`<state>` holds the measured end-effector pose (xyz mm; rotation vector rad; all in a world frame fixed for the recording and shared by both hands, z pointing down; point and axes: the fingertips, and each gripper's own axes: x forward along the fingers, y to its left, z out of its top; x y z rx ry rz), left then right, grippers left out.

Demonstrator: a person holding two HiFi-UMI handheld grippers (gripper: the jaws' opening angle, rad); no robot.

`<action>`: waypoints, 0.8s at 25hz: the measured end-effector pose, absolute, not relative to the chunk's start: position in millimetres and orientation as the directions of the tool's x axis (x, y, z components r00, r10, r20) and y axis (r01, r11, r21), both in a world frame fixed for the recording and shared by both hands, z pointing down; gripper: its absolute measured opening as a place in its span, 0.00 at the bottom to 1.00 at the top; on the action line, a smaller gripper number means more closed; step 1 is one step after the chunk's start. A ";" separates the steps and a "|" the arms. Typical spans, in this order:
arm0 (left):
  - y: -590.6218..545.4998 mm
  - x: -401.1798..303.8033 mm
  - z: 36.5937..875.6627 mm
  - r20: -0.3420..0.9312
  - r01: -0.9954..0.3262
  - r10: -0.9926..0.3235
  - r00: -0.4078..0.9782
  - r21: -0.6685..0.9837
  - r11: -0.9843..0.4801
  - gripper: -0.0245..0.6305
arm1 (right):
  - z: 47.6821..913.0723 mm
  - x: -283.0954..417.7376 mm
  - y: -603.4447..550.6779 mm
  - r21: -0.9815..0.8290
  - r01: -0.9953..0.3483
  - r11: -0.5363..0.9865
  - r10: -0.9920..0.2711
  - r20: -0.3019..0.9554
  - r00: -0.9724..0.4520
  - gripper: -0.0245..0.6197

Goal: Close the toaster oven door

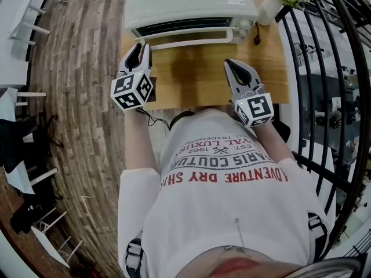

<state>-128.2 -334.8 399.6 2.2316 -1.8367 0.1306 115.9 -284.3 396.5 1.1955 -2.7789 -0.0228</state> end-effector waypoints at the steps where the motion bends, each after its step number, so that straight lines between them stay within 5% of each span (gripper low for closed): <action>1: -338.2 -128.9 398.6 0.227 -0.974 -0.951 0.208 0.139 -0.180 0.19 | 397.7 116.9 -285.1 0.058 -0.726 0.686 -0.727 0.104 -0.679 0.02; 20: -369.7 -135.7 385.4 0.174 -0.985 -0.973 0.155 0.101 -0.139 0.19 | 395.8 135.5 -281.0 0.060 -0.758 0.649 -0.759 0.114 -0.641 0.02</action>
